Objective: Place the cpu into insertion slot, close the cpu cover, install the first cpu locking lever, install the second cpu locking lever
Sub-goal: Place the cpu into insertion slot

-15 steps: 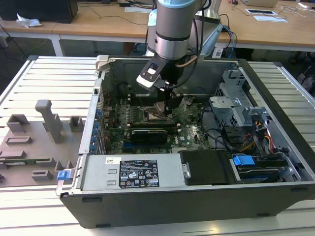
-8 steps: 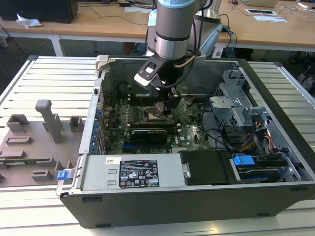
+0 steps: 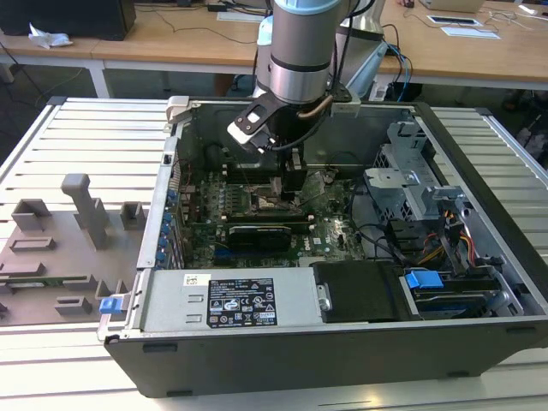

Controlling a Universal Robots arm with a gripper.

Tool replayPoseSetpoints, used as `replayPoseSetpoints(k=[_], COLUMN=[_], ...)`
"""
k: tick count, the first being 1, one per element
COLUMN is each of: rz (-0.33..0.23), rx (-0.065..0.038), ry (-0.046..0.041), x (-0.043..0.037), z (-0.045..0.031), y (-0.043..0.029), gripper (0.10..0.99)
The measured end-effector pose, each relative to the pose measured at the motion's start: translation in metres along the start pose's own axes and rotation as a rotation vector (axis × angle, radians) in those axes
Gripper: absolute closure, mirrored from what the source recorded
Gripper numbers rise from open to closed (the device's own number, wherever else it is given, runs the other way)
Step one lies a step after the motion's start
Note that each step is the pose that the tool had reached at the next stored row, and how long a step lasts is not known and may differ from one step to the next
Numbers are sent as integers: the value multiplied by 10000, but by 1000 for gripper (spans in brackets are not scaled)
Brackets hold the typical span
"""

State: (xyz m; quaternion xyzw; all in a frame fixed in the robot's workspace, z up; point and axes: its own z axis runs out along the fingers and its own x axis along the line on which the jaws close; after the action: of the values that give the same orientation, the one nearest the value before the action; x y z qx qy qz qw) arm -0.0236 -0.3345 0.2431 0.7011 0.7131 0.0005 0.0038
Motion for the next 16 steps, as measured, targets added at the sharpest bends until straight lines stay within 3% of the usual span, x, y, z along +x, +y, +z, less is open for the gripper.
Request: replayPoseSetpoints(k=[8, 16], rz=[867, 889], rx=[4, 4], ry=[-8, -8], x=[0, 0], z=[1, 1], y=[0, 0], gripper=[541, 541])
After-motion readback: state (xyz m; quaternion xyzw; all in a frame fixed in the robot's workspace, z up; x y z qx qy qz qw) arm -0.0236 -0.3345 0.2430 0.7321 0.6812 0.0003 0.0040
